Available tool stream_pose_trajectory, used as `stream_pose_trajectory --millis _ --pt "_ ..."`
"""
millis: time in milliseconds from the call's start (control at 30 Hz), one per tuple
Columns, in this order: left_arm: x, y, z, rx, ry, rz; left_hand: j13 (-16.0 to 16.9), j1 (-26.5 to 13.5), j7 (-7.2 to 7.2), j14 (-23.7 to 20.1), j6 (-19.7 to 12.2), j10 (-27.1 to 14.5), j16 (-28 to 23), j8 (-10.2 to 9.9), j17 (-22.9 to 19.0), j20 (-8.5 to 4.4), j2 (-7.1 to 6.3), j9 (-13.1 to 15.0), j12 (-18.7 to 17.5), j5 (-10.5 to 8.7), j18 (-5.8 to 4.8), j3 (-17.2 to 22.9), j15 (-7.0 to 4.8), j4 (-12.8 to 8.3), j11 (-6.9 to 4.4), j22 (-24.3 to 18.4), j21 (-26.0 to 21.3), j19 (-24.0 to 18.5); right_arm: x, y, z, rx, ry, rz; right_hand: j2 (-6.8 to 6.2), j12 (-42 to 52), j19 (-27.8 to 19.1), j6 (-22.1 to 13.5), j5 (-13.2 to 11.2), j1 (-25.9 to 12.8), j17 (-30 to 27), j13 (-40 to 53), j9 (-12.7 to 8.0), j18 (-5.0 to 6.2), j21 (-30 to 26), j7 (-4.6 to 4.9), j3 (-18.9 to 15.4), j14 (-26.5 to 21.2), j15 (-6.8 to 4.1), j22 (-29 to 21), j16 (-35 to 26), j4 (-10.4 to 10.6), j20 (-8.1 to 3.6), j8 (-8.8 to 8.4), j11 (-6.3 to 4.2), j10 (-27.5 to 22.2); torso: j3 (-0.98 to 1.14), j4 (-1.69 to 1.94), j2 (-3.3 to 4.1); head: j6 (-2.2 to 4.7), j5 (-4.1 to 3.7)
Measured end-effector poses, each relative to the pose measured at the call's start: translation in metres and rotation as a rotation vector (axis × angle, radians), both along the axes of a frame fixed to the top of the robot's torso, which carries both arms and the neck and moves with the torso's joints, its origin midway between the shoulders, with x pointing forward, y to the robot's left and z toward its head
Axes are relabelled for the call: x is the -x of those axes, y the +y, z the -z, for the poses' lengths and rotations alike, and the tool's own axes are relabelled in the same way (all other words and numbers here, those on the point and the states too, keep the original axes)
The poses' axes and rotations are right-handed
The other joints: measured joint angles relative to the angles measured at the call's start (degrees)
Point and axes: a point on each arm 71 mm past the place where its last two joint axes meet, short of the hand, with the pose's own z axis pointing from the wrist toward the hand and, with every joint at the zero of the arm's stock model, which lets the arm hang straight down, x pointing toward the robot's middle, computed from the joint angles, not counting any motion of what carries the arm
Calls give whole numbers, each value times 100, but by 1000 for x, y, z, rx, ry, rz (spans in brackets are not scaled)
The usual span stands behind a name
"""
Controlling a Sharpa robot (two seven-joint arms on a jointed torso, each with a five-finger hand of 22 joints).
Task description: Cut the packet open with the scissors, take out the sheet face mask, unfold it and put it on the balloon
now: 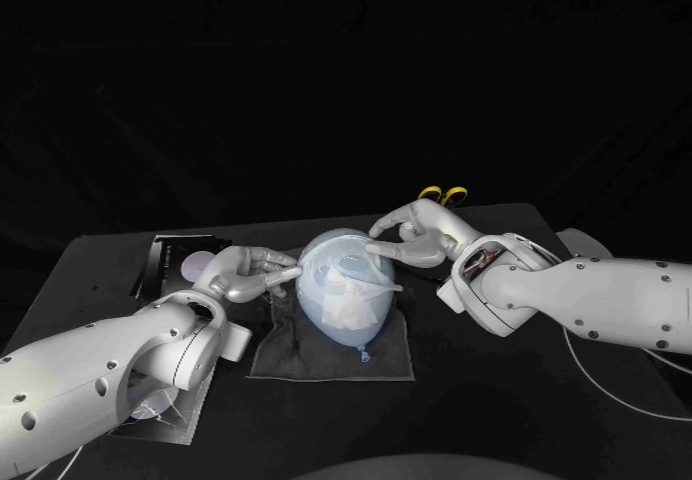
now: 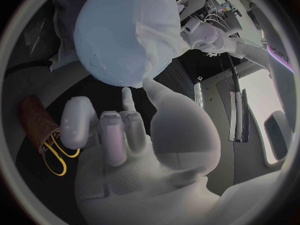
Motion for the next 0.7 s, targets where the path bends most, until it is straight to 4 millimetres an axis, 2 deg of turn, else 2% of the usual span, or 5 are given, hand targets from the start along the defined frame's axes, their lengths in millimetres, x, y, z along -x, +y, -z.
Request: stream_pose_trajectory --millis 133,400,533,600,700 --pt "0 0 0 0 0 0 0 0 0 0 0 0 0 0 -1 0 0 0 0 0 82 0 0 0 0 -1 0 0 1 0 1 4 5 -5 30 17 0 1 0 30 0 1 -1 0 0 0 -20 0 0 2 -11 12 0 0 0 0 0 -2 -1 3 0" --pt "0 -1 0 1 0 2 0 0 0 -21 0 0 0 0 -7 0 0 0 0 0 85 -17 -20 17 0 -1 0 0 -1 1 6 15 17 -6 72 17 0 57 0 103 0 1 -13 0 0 -28 -47 -1 1 4 5 40 0 0 0 0 0 2 -1 5 -9" --pt "0 -1 0 1 0 2 -1 0 0 -21 0 0 0 0 -8 0 0 0 0 0 84 -17 -20 17 0 -2 0 0 0 3 8 22 18 -15 296 17 0 324 0 327 -2 -1 -22 0 0 -106 1 -1 1 3 5 59 0 93 -24 25 -1 4 0 -8 -9" --pt "0 -1 0 1 0 2 -1 0 0 -21 0 0 0 0 -8 0 0 0 0 0 84 -17 -20 17 0 -2 0 0 1 4 8 30 11 -23 408 17 3 479 0 499 -4 -1 -4 0 0 -180 95 -25 -25 3 5 5 -3 167 -55 55 -1 3 1 -11 -7" --pt "0 -1 0 1 0 2 -1 0 0 -21 0 0 0 0 -8 0 0 0 0 0 84 -17 -20 17 0 -1 0 0 2 5 8 45 -6 -35 555 17 66 695 0 686 -5 -4 20 -1 52 -284 220 -64 -65 2 5 -52 -66 267 -85 42 -1 2 0 -15 -7"
